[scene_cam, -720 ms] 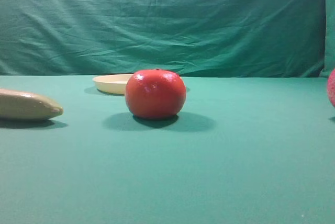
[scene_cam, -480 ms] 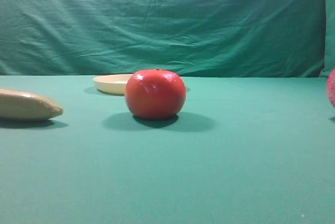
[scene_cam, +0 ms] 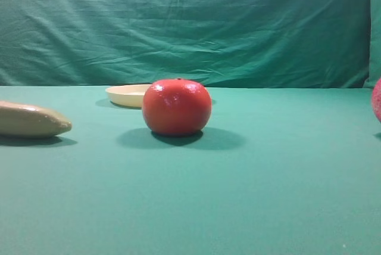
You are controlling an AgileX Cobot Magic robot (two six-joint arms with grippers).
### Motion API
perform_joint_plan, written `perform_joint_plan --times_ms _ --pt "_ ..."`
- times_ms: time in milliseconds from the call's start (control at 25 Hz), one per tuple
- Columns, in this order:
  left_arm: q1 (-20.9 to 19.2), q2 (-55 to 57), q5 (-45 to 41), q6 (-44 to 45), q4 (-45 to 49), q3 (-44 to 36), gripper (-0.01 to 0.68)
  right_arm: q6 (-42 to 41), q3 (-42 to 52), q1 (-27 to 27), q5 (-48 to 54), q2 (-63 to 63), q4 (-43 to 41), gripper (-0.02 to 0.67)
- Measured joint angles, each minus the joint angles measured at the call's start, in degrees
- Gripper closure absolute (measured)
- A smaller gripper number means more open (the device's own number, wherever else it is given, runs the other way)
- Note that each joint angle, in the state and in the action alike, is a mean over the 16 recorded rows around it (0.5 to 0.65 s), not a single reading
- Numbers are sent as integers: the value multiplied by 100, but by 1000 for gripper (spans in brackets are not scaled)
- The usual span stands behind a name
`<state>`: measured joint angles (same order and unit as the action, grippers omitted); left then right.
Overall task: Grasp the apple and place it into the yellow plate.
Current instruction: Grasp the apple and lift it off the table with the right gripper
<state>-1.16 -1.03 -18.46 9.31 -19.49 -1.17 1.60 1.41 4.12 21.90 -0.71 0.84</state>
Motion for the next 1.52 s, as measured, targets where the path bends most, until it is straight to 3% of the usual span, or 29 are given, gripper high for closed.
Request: perform_joint_plan --times_ms 1000,1520 --pt "0 0 0 0 0 0 516 7 -330 -4 -953 194 1249 649" --pt "0 0 0 0 0 0 516 -1109 -1758 0 109 2524 1306 649"
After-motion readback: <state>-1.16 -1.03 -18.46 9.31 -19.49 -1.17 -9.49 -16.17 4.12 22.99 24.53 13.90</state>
